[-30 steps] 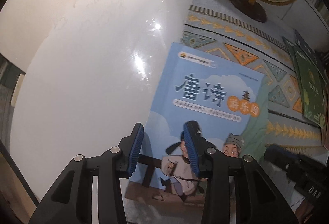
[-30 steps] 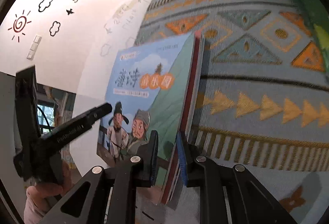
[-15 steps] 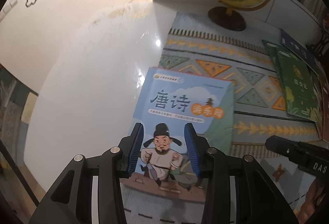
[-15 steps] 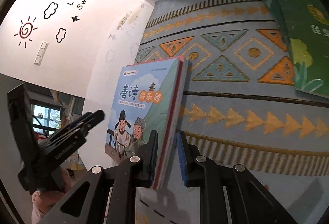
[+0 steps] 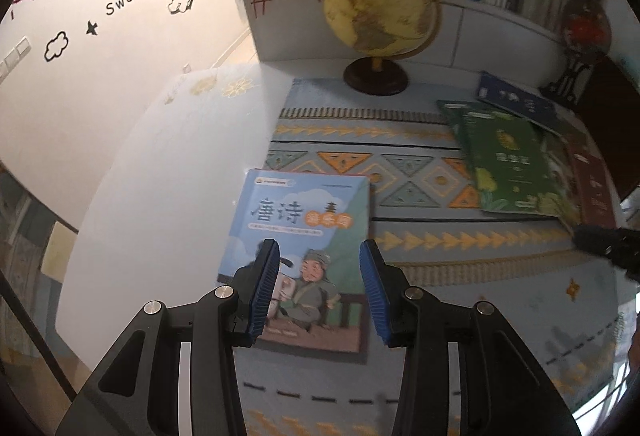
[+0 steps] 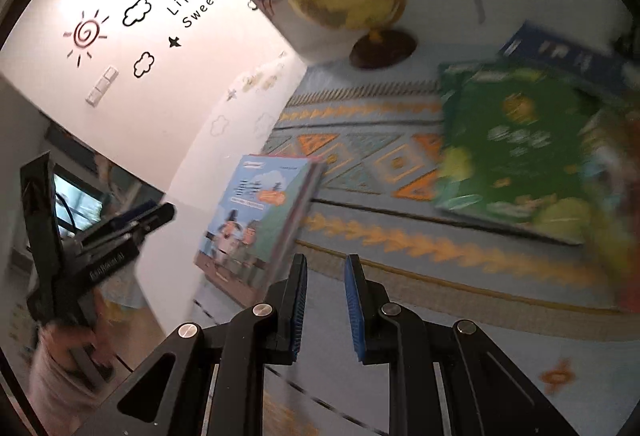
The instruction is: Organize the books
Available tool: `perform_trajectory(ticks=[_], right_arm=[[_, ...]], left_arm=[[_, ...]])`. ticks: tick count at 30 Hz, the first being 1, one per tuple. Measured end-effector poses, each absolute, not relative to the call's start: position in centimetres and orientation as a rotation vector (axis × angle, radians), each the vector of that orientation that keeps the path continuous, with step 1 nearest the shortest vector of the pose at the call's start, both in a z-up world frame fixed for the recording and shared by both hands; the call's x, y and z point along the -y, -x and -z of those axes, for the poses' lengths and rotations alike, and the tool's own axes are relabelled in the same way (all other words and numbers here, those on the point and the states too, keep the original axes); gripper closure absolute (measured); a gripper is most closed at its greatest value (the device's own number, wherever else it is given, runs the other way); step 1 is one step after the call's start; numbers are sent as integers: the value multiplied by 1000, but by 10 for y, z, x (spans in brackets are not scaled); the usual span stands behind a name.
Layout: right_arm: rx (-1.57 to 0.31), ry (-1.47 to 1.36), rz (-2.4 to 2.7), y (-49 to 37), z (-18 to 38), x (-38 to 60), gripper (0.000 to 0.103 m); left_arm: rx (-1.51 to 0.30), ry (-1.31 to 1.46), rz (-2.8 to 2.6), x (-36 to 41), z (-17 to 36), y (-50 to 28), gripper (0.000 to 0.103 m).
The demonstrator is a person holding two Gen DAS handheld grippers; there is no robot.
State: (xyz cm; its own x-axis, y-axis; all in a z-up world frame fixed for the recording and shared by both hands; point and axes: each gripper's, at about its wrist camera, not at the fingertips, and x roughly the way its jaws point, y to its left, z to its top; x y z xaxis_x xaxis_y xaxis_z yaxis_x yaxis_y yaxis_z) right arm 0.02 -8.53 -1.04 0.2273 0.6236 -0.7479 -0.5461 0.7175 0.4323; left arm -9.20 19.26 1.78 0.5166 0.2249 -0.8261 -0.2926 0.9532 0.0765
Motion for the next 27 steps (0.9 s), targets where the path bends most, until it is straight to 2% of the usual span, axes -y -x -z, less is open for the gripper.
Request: perform_trajectory(ticks=[8, 11, 13, 14, 15, 17, 20, 27], right_arm=[[-905, -64, -735, 42, -57, 184, 85], [-823, -34, -761, 62, -86, 211, 82], [-761, 20, -745, 73, -104, 228, 59], [-739, 39, -727, 76, -109, 234, 36], [-697, 63, -694, 81, -116, 243, 28], [-659, 76, -666, 84, -124, 259, 28], [-677, 64, -620, 76, -125, 276, 28], [-746, -10, -577, 32, -108, 300, 28]], left_arm=[[-878, 123, -198, -149, -63, 120, 64], [-839, 181, -127, -133, -79, 119, 58], [-809, 203, -74, -119, -88, 114, 52], [-794, 209, -48, -112, -91, 109, 44], [-787, 212, -38, -106, -93, 107, 34], [-769, 240, 14, -94, -95, 94, 28], [-774, 282, 82, -80, -91, 71, 24], [-837, 296, 150, -60, -63, 15, 23]])
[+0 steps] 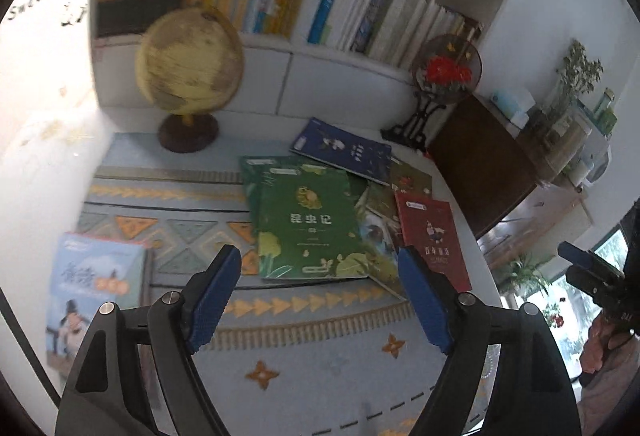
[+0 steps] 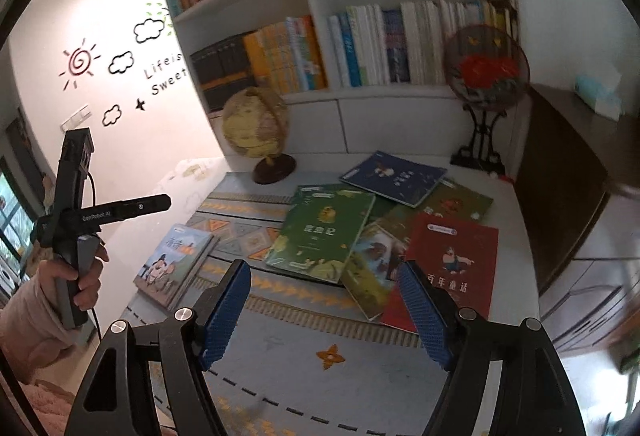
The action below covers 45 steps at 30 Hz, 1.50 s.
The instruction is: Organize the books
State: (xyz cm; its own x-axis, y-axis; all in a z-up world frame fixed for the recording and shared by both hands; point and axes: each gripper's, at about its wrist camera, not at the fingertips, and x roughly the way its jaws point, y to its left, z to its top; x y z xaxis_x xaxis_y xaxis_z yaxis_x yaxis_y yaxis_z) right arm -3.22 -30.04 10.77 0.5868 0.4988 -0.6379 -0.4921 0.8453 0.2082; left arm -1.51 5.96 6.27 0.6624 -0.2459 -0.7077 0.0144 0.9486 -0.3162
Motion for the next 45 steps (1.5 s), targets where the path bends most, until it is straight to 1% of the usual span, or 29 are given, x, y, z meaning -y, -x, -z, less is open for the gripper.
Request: perform_trajectory(ticks=[5, 7, 9, 12, 18, 23, 28, 31, 34, 38, 40, 42, 43, 45], right_arm=[[-819, -65, -585, -20, -80, 296, 28], [-847, -110, -597, -48, -63, 289, 28], [-906, -200, -606, -85, -35, 285, 28], [-972, -316, -642, -127, 4, 274, 28], [-1102, -406, -676, -179, 78, 230, 29], [-1133, -399, -651, -197, 107, 213, 30], [-1162, -440, -656, -203, 130, 213, 29], [-1119, -514, -715, -199, 135, 215, 29], [-1129, -592, -770, -199, 140, 215, 28], [-1144, -578, -774, -196, 137, 210, 29], [-1141, -572, -757, -194, 136, 210, 35], [-1144, -563, -748, -192, 136, 213, 51], [-1145, -569, -750, -190, 136, 216, 54], [-1148, -581, -749, -184, 135, 223, 68]], left_arm=[[-909, 386, 175, -66, -15, -33, 22], [-905, 409, 184, -70, 4, -45, 22], [-917, 413, 185, -72, 25, -60, 22], [-982, 421, 176, -73, 62, -88, 22], [-1099, 412, 146, -68, 120, -120, 22], [-1136, 446, 153, -66, 140, -129, 24], [-1141, 367, 161, -52, 141, -134, 25], [-1139, 355, 150, -51, 141, -134, 25], [-1147, 385, 142, -54, 142, -134, 25], [-1168, 435, 156, -57, 141, -132, 25], [-1171, 459, 164, -58, 139, -127, 25], [-1159, 474, 166, -59, 134, -122, 26], [-1153, 476, 168, -60, 131, -119, 28], [-1148, 459, 175, -59, 125, -116, 35]])
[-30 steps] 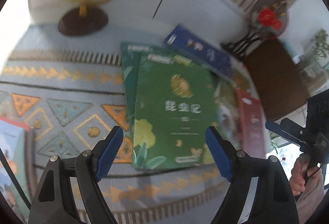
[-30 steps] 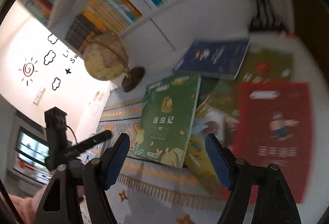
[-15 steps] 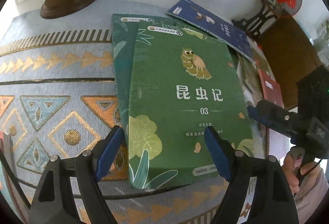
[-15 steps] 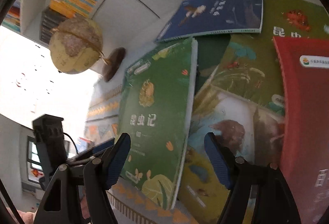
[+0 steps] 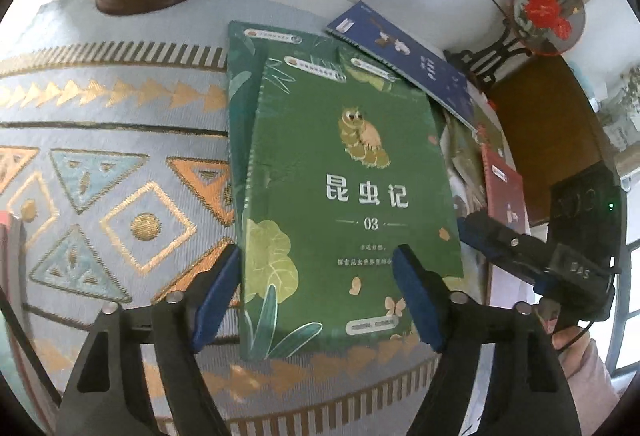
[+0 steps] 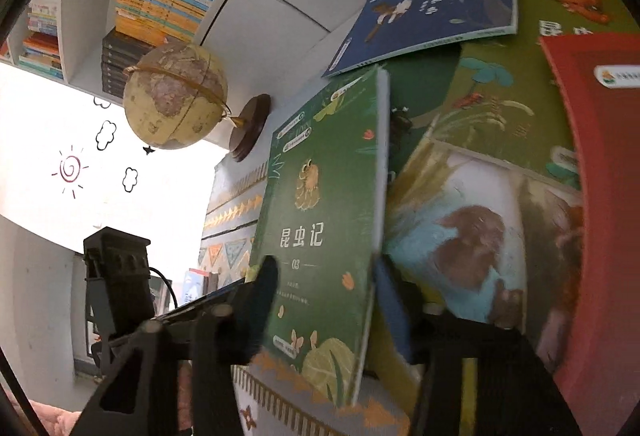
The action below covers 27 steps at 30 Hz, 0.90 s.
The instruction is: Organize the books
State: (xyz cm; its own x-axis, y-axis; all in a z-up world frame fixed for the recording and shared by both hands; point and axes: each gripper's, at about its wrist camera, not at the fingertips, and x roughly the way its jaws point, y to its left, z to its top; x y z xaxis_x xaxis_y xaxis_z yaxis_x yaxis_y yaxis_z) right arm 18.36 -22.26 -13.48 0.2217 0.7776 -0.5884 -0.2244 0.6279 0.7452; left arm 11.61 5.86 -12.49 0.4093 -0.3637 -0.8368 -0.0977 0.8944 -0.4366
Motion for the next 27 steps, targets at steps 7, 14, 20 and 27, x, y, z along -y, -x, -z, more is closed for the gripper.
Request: perform_trajectory(ticks=[7, 14, 20, 27], right_arm=[[-1209, -546, -688, -150, 134, 231, 69], [-1308, -566, -622, -110, 151, 255, 69], [-1290, -543, -611, -97, 152, 258, 70], [-1233, -608, -638, -97, 156, 262, 67]], left_arm=[[-1170, 387, 213, -39, 115, -93, 38], [-1251, 420, 246, -21, 138, -63, 40], [-1235, 425, 265, -20, 143, -64, 41], [-1232, 400, 299, -19, 144, -78, 41]])
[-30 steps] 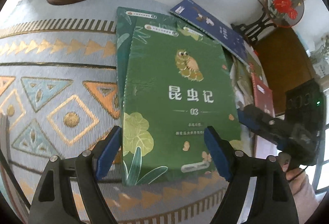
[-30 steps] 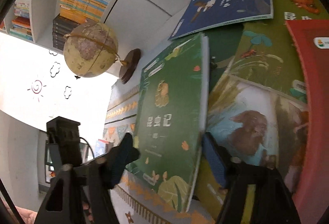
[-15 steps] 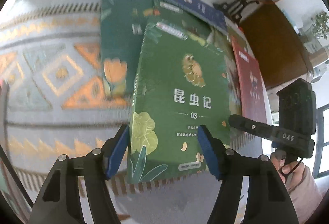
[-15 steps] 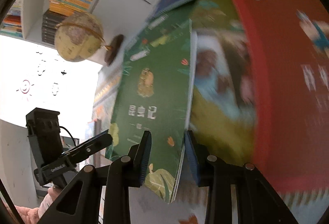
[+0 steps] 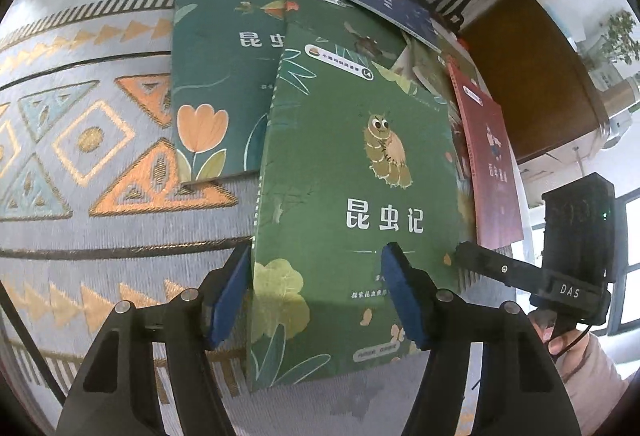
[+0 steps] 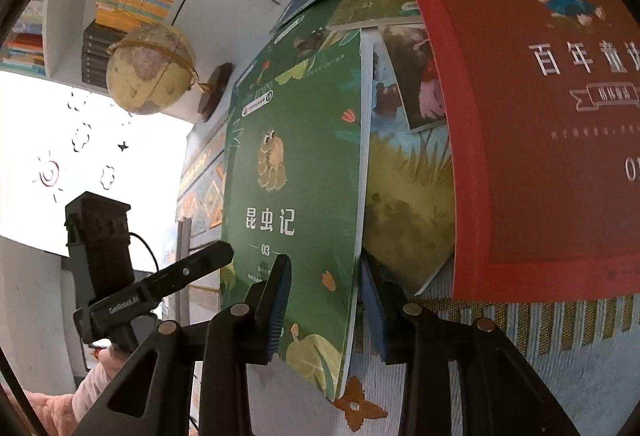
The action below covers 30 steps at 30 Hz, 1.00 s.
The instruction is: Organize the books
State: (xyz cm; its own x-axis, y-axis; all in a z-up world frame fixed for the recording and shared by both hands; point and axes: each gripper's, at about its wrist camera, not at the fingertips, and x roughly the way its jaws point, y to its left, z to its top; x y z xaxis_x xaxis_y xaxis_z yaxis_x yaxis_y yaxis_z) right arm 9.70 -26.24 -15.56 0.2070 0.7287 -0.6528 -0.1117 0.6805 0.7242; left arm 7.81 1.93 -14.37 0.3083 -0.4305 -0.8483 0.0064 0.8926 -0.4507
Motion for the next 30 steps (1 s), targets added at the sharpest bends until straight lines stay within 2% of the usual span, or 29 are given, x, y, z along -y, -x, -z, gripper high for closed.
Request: perform_trajectory(ticks=[2, 7, 10, 13, 14, 15, 20, 30], right_arm=[[-1233, -637, -644, -96, 156, 263, 64], [-1216, -756, -738, -96, 154, 269, 64], [-1223, -753, -823, -94, 149, 256, 68], [-1236, -586, -727, -93, 149, 239, 78], [-1235, -575, -685, -93, 150, 239, 89], [-1227, -566, -668, -92, 149, 239, 92], [-1190, -435, -671, -84, 129, 226, 94], [-1116, -406, -718, -65, 95, 217, 93]], left_arm=[[-1237, 393, 305, -20, 144, -78, 41], [-1231, 442, 335, -29, 137, -75, 41], [-1262, 446, 349, -25, 144, -76, 41], [-1252, 408, 323, -19, 142, -74, 42], [-1248, 425, 329, -20, 140, -74, 42], [-1238, 453, 346, -22, 138, -74, 43], [-1190, 438, 377, -22, 118, -67, 45], [-1128, 391, 378, -30, 85, -52, 45]])
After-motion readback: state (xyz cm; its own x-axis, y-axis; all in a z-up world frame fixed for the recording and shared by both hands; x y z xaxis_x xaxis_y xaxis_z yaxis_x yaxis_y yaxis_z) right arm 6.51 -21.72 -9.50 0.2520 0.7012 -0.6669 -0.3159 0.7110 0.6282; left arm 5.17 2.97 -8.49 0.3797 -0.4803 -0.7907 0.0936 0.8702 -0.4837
